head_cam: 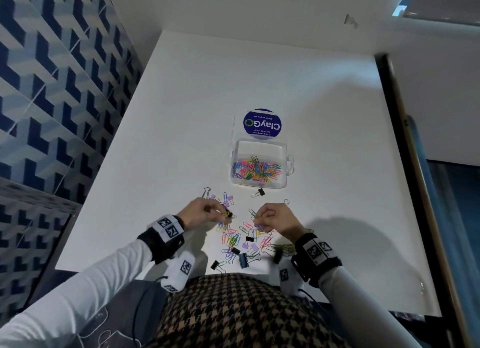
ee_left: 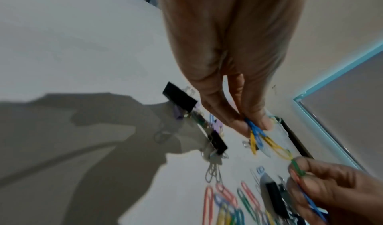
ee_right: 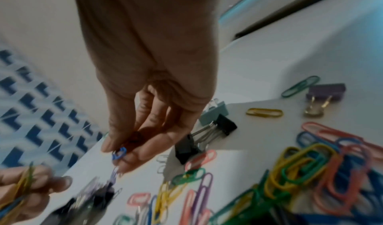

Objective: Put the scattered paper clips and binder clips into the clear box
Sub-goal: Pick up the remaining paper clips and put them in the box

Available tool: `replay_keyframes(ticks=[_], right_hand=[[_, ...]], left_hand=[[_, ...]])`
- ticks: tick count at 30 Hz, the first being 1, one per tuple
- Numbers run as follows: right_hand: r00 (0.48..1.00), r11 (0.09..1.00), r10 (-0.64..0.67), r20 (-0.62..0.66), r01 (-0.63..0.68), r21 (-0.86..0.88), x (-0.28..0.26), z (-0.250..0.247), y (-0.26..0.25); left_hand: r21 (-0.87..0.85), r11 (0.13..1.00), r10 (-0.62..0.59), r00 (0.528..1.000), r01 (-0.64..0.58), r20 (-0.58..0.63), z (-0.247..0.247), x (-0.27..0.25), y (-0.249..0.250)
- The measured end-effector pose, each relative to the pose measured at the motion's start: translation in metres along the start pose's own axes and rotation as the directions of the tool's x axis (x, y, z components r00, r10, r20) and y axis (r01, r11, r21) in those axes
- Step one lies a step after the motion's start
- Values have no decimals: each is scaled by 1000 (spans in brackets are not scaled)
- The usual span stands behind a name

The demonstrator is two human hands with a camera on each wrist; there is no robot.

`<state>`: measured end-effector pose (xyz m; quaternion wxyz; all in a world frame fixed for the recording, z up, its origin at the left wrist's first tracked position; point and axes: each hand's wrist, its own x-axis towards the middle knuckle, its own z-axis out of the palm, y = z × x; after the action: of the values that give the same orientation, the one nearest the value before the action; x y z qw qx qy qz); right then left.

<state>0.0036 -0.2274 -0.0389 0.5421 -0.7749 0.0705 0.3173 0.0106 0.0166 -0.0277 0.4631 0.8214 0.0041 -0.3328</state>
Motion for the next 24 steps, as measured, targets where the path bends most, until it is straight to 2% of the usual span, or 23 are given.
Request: replay_keyframes(ticks=[4,9,13,15,17,20,24], right_hand=[[1000,981,8,-27,-3,194,-4,-11,-9],[984,930,-4,-179,69,361,1,-29,-24],[950,870,0,-312,154,469,13,-42,-41],[939,853,13,-343,168,493,20,-48,-49],[935,863,17,-355,165,477,28,-51,-52],[931,925,-14,-365,151,349,40,-54,-57],[904,969,-77,-420,167,183,53,-52,-64]], left_hand=[[-60,998,28,1000,-28,-7,-19,19,24],[-146,983,102,994,-107,-41,-24,61,65],[-145,975,151,982,-166,-110,-25,93,93],[-61,983,165,974,-176,-153,-24,104,101],[59,985,171,972,-164,-159,-24,108,102],[191,969,178,977,-154,-116,-32,106,94],[126,962,261,953,-244,-151,-55,85,80]])
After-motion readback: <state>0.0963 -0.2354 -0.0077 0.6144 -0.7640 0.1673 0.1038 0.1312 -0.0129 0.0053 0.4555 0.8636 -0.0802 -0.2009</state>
